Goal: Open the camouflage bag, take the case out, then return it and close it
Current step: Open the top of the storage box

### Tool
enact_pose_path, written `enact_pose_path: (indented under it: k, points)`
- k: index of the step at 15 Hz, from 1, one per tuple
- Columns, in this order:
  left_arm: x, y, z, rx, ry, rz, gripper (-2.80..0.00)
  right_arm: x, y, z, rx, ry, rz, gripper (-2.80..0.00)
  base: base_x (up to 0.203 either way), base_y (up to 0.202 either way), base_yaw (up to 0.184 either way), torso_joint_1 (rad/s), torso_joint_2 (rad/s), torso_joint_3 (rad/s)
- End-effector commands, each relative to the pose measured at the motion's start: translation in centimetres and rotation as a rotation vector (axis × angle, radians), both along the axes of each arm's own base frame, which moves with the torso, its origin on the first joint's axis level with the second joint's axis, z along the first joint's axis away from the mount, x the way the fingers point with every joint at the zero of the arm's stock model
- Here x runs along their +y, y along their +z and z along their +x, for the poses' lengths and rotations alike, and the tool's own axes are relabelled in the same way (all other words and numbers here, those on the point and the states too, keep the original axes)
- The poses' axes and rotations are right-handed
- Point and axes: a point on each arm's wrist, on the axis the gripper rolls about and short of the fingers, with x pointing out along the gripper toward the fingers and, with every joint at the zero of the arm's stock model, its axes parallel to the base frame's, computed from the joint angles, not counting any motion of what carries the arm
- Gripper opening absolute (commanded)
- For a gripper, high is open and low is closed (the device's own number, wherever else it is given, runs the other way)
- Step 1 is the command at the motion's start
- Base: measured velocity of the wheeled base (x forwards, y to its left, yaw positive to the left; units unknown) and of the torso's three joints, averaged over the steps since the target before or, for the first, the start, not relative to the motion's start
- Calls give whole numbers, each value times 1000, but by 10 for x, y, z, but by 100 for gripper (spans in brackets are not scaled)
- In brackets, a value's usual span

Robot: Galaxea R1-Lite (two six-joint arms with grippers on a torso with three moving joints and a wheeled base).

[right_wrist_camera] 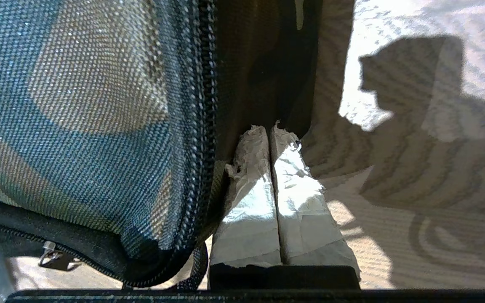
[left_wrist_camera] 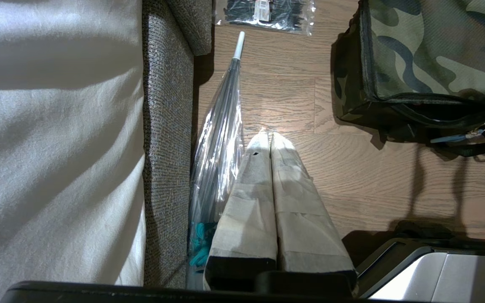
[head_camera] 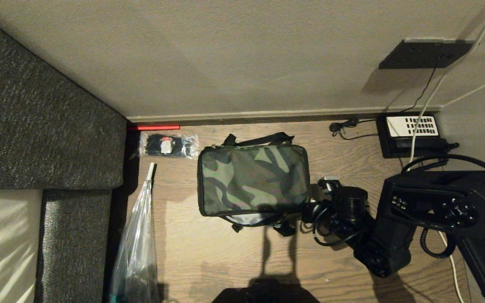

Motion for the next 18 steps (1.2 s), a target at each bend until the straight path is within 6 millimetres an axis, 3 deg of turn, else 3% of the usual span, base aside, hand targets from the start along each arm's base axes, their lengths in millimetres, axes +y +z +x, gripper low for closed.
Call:
enact_pose_path:
  k: [1, 12, 16, 18]
  points:
    - [0, -1, 0, 3, 1, 0, -280, 1, 2, 0, -7, 2, 9, -280, 0, 0, 0, 0, 0, 0]
    - [0, -1, 0, 3, 1, 0, -280, 10, 2, -7, -2, 14, 11, -280, 0, 0, 0, 0, 0, 0]
    - [0, -1, 0, 2, 1, 0, -280, -9, 6, -15, 6, 15, -79, -280, 0, 0, 0, 0, 0, 0]
    - [0, -1, 0, 1, 1, 0, -280, -22, 1, -35, 82, 37, -176, -280, 0, 0, 0, 0, 0, 0]
